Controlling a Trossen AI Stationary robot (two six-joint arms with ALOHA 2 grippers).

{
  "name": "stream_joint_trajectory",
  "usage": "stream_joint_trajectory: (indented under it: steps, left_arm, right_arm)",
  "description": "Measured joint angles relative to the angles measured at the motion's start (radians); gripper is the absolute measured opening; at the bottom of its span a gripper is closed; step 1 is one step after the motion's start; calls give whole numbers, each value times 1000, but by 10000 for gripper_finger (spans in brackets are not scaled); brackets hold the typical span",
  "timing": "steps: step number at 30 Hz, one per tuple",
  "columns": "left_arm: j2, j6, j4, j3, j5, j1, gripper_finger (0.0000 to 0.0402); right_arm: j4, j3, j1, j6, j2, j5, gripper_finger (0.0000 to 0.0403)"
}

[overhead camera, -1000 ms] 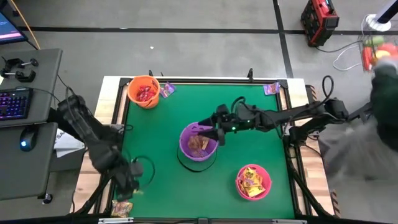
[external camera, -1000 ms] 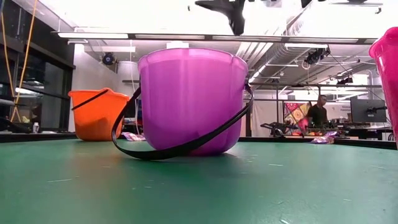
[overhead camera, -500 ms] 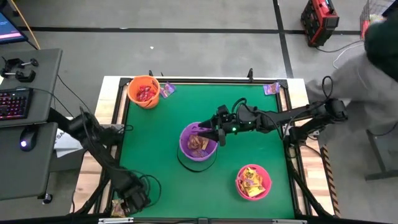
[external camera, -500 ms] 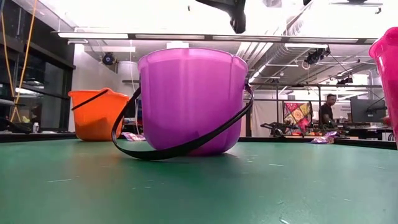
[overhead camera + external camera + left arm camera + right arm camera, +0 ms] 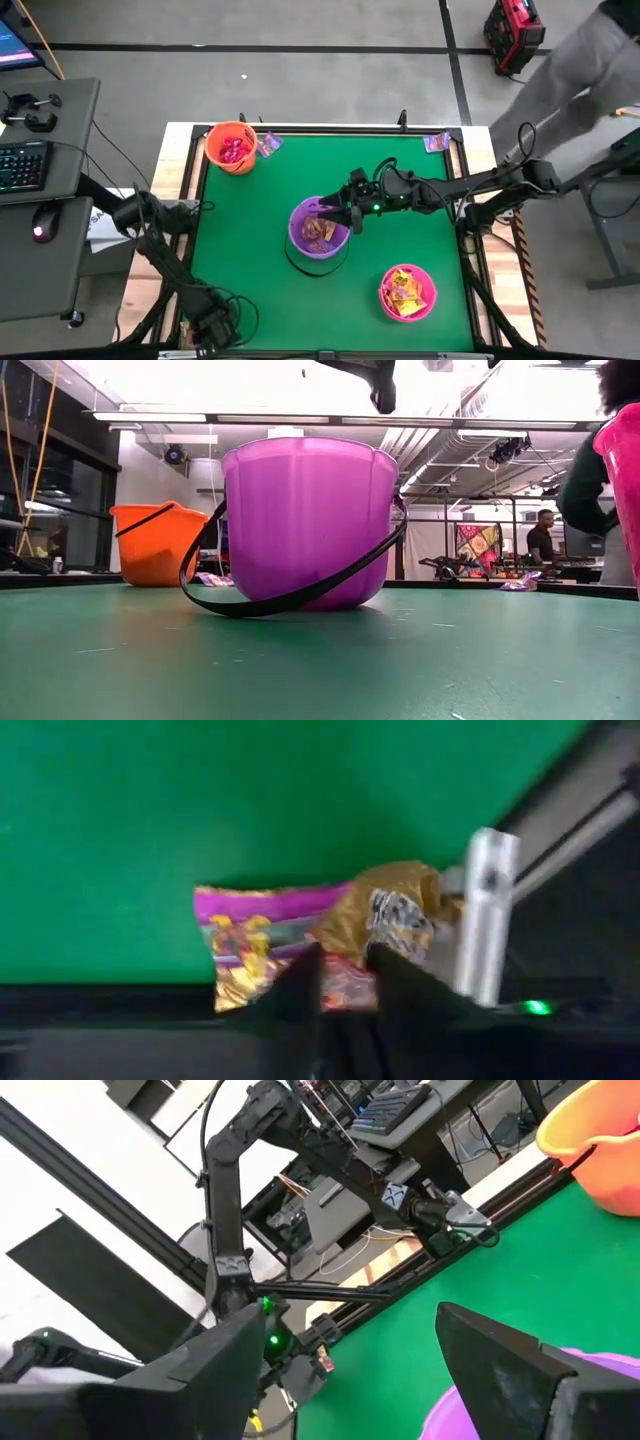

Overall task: Sort candy by brand, put in halloween buckets
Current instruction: Put the gold candy into the violet bucket, then put the violet candy into the violet bucket

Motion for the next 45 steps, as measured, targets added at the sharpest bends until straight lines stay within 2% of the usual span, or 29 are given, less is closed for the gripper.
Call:
stream_joint_trajectory:
  steps: [1,3,6,12,17,20,23,26,32,36,40,43,45]
  left_arm:
    - [-17,2,-1,1,-10,5,43]
    - [-67,-2,-2,5,-66,22,15]
    - [-173,-34,-44,26,-209,66,5]
    - [-416,-30,-204,65,-586,210,1]
    - [-560,160,-93,88,-985,365,0]
    - [-573,358,69,101,-1093,465,0]
    - [-537,525,207,105,-1092,567,0]
    - [-465,583,240,105,-1047,660,0]
    - [-335,683,297,103,-788,785,19]
    - [-306,691,331,103,-662,843,69]
    - [-313,730,319,109,-614,892,135]
    - [-332,802,212,168,-618,967,179]
    - [-334,853,105,232,-629,1060,199]
  right_arm:
    - [0,0,-3,-5,0,0,287]
    - [-1,0,-7,-18,-7,-2,287]
    - [-6,0,-20,-53,-41,-4,287]
    - [-19,0,-58,-150,-156,-10,287]
    - [-86,0,-84,-224,-267,-9,287]
    - [-152,0,-94,-252,-325,-10,287]
    - [-229,0,-102,-268,-367,-3,287]
    - [-298,0,-109,-271,-395,14,287]
    - [-404,0,-132,-289,-415,37,287]
    - [-459,0,-161,-298,-418,39,287]
    - [-494,0,-208,-297,-418,39,287]
    - [-499,0,-257,-284,-417,56,287]
    - [-498,0,-293,-270,-411,89,287]
